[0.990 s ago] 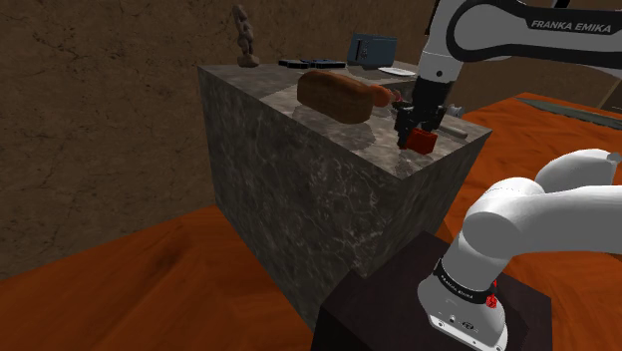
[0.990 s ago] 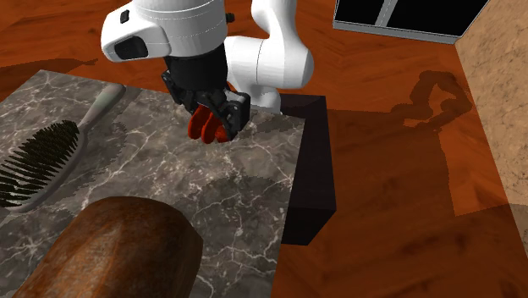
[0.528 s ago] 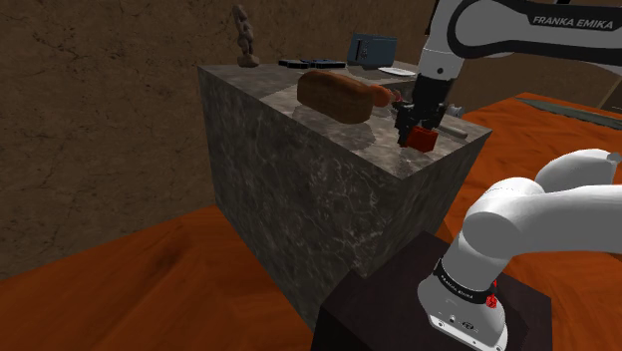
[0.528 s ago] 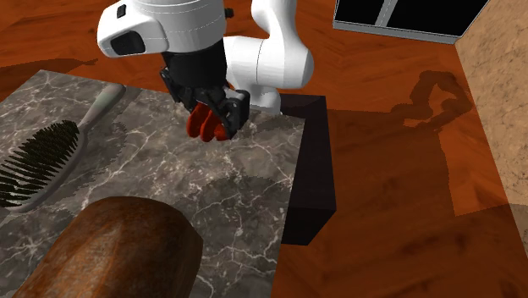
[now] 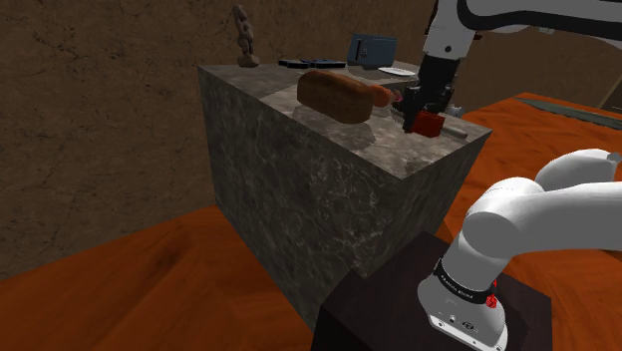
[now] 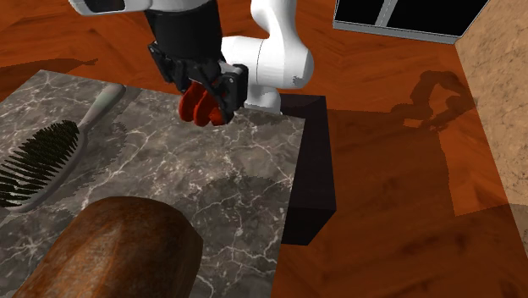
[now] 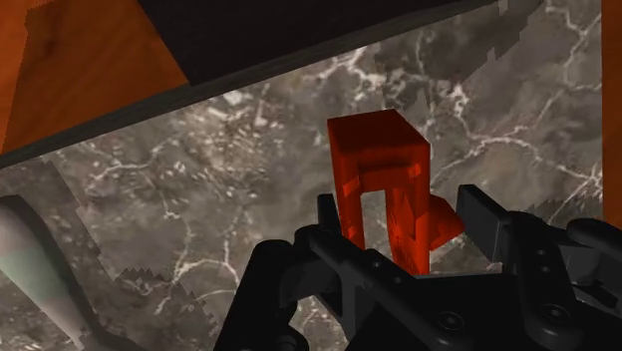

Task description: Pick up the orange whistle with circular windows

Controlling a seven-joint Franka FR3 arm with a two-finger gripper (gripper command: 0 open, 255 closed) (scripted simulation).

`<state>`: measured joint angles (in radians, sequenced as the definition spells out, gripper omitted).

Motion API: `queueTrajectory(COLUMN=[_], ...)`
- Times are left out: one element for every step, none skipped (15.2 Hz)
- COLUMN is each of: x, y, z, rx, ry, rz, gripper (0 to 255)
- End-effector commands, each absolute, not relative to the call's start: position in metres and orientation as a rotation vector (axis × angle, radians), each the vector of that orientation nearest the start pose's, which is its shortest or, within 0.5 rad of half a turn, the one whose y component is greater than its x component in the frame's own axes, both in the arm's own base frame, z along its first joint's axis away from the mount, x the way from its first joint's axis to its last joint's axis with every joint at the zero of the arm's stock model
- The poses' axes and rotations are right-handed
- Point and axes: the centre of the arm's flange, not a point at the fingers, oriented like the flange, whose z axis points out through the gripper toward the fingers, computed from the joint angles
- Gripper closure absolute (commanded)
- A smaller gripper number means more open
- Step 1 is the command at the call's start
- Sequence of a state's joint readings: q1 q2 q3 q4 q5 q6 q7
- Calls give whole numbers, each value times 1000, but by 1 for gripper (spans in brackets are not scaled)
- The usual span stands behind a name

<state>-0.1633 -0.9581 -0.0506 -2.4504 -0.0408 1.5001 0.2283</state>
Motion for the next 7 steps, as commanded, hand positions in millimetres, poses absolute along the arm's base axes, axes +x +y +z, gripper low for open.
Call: queueTrajectory(x=[247, 247, 247, 247, 247, 247, 247], y=[-64, -64, -64, -64, -64, -64, -64], z=[598, 604, 609, 614, 620, 620, 620], rx=[-3070, -3070, -3070, -3070, -3070, -3070, -3070], ry=[661, 661, 661, 661, 661, 661, 661], rz=[-11, -11, -11, -11, -11, -11, -11], gripper=[255, 255, 255, 255, 255, 255, 255])
